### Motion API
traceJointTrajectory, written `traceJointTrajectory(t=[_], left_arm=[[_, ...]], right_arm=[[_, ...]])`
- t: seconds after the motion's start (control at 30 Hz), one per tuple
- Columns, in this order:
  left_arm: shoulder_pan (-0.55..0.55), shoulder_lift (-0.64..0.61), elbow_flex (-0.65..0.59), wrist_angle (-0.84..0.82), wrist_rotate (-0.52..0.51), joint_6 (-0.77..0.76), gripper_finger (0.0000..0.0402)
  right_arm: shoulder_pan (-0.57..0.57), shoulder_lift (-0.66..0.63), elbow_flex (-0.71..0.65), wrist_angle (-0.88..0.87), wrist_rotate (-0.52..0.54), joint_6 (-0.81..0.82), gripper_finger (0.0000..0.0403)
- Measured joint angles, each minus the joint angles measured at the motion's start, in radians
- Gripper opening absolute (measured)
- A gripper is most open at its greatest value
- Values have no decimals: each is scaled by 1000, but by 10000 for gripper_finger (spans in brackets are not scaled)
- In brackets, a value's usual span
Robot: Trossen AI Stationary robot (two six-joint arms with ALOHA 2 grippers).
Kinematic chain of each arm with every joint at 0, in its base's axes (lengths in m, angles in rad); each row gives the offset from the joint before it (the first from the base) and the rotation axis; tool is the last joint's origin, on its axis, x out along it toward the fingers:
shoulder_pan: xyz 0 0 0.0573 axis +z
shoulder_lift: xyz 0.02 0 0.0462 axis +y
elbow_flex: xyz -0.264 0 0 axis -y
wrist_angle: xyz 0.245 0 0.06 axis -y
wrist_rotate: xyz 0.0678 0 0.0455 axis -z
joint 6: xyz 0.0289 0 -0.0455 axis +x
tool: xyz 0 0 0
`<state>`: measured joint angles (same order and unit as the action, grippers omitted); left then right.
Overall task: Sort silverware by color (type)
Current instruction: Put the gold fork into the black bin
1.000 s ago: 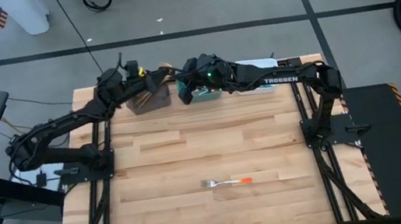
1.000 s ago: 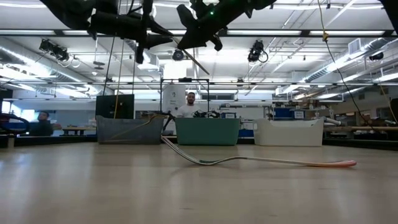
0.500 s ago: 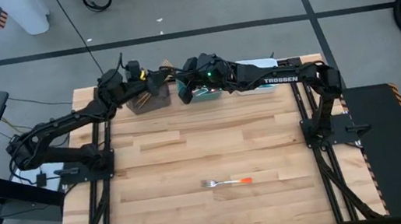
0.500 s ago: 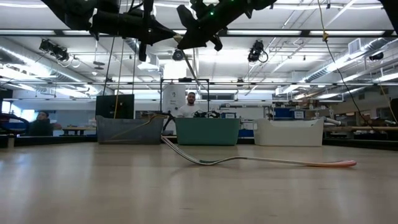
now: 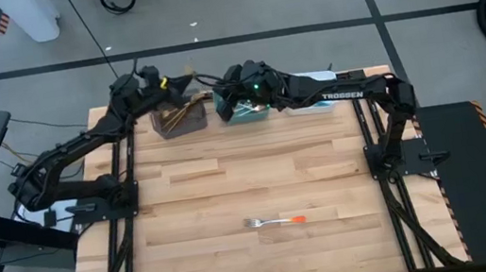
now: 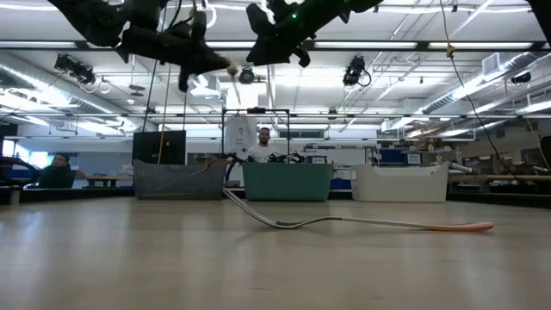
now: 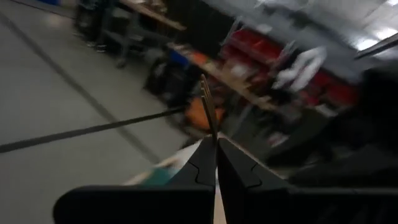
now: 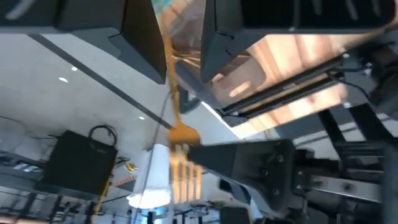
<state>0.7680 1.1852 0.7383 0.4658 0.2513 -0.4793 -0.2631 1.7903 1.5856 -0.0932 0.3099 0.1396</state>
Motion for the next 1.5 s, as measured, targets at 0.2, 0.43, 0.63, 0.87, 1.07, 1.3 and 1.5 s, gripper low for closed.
traceJointTrajectory(t=[0.2, 0.43, 0.63, 0.87, 1.07, 1.3, 1.5], left_arm=[[93, -60, 0, -270, 31, 237, 9], [146, -142, 0, -544, 15, 431, 9], [146, -147, 0, -661, -102, 569, 9], [145, -147, 1, -717, -182, 616, 9], [144, -145, 1, -752, -219, 657, 9], [145, -133, 1, -765, -264, 686, 9], [140, -69, 1, -780, -268, 695, 9]], right_arm=[[-13, -17, 0, -54, 8, -58, 110], [-55, -18, -1, -96, 10, -64, 110], [-94, -18, -1, -95, 9, -62, 110], [-127, -18, -1, -95, -20, -61, 109], [-136, -18, -1, -95, -23, -61, 110], [-141, -18, -1, -91, -24, -61, 110], [-140, -18, -1, -89, -24, -61, 109]])
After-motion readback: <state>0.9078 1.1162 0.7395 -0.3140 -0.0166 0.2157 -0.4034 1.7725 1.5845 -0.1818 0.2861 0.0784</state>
